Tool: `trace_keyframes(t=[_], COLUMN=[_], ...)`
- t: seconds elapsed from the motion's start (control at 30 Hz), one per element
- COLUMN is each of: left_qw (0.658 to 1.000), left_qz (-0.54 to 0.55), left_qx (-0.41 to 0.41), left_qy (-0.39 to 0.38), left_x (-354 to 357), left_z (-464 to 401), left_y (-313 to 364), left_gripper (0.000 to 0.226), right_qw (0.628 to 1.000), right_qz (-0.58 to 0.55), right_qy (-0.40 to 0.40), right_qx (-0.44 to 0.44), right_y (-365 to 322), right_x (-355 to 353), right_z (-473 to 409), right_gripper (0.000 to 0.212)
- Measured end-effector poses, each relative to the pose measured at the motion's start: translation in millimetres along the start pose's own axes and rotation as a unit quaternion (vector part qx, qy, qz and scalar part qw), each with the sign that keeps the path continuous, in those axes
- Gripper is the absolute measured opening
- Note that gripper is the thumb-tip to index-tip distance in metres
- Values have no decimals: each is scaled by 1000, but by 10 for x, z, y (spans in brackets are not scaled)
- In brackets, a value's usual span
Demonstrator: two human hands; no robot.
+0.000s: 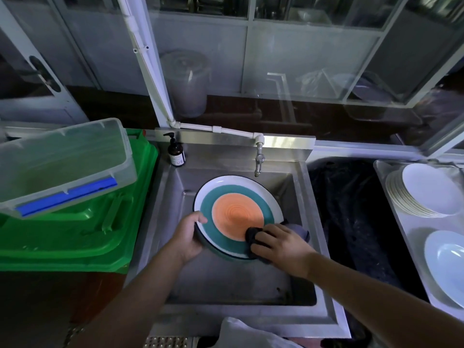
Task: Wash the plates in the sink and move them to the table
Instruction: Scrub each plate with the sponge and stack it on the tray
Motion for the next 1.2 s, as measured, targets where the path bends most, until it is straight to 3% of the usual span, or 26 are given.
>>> trace_keyframes(t=[0.1, 0.2, 0.27, 0.37, 0.47, 0.53, 0.63, 0.77, 0.97, 1.07, 1.2], left_qw=[998, 994, 992, 997, 999, 999, 999, 994, 996, 1000, 995], left_qz=[43, 67, 58, 34, -28, -36, -11, 20, -81, -14, 66], left_qx=[39, 85, 108, 63, 18, 18, 38, 106, 9, 17, 81], left_qy=[7, -11, 11, -7, -23, -20, -12, -26, -34, -11, -9], left_x=[181, 410, 403, 239, 26, 71, 346, 525, -33, 131, 472], left_z=[28, 136, 125, 113, -7, -46, 15, 153, 0, 29, 118], left_y=[-94, -368, -344, -129, 98, 153, -98, -185, 214, -30, -376], left_gripper=[32, 24, 29, 43, 35, 32, 25, 25, 44, 38, 49], right_qw=[999, 992, 989, 997, 1000, 999, 997, 988, 998, 999, 989], right_qz=[20, 21, 7, -19, 18, 33, 41, 15, 24, 35, 21], right_qy=[21, 49, 60, 45, 1, 1, 20, 52, 12, 30, 72], right_qx=[29, 115, 138, 67, -14, -17, 69, 148, -51, -4, 125], right_y=[-81, -134, -156, -107, 135, 200, 111, -75, 117, 137, -79], right_x=[-67, -86, -104, -123, -111, -135, -113, -101, -143, -125, -78], right_z=[-229, -493, -554, -368, -71, -58, -305, -518, 23, -107, -459], right_gripper=[19, 20, 25, 32, 25, 17, 27, 19, 15, 10, 19])
Point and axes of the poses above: each hand's wrist, its own z-axis away from the middle knuckle, its own x-axis out of the palm, y = z × x, the point moved 8 cm from there along -z, towards the middle knuckle, and after that the axes turned 3 degrees about -x, right-handed, at the moved point
